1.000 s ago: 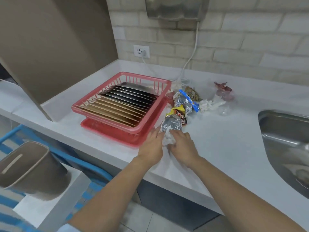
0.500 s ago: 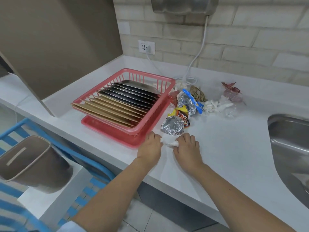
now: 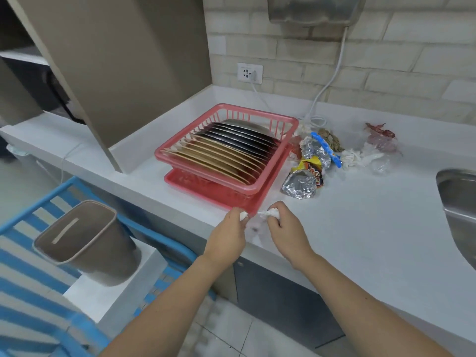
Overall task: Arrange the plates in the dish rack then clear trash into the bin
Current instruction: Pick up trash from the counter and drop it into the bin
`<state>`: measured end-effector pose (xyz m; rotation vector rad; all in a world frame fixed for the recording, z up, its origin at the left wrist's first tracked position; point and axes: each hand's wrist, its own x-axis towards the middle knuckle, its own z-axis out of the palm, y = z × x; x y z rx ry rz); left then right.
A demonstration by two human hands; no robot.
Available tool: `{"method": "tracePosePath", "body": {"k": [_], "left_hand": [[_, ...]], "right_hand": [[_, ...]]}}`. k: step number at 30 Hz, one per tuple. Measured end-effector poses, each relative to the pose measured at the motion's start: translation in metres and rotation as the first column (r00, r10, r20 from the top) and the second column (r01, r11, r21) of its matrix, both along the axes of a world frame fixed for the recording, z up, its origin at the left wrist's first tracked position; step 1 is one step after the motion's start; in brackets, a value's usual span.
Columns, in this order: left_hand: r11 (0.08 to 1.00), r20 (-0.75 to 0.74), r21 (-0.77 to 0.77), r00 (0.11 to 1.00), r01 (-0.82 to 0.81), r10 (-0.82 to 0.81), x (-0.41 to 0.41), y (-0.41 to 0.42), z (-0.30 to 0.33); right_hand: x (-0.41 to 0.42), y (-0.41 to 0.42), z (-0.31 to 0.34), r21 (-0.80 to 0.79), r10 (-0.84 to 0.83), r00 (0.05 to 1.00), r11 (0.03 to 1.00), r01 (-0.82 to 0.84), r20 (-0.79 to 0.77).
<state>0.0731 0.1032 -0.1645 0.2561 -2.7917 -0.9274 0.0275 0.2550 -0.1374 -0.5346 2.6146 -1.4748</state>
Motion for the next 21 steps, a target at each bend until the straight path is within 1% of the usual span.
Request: {"method": "tracePosePath", "body": {"k": [5,10,12,15,17,18,21], "left_hand": [[0.98,0.051,0.12,0.987,-0.159,0.154,0.035,-0.056,0.012],[0.948,0.075,0.132,0.957,-0.289,0.282,0.066,-0.125,0.02],[0.94,0.071,0.116,0.947,-0.321,0.315,0.079,-0.155,0.021],[0.94,0.011,0.042,0.941,-0.337,0.337,0.098,-0.198,0.021],[0.918,-0.009,-0.015,0.918,-0.397,0.397,0.111,-0.227,0.017],[0.894,0.002,-0.002,0.894,-0.448,0.448,0.117,-0.241,0.016],[0.817,0.072,0.139,0.829,-0.559,0.555,0.131,-0.273,0.017]], "right_hand": [[0.03,-0.054,0.008,-0.079,0.062,0.996,0.995,-0.056,0.068],[0.059,-0.121,0.013,-0.08,0.149,0.98,0.987,-0.139,0.135],[0.069,-0.152,0.012,-0.076,0.181,0.971,0.982,-0.171,0.156],[0.079,-0.196,0.008,-0.071,0.201,0.962,0.979,-0.191,0.186],[0.085,-0.227,0.006,-0.059,0.212,0.956,0.977,-0.204,0.203],[0.088,-0.243,0.006,-0.056,0.225,0.953,0.974,-0.218,0.202],[0.096,-0.282,0.007,-0.023,0.251,0.951,0.968,-0.251,0.178]]}}
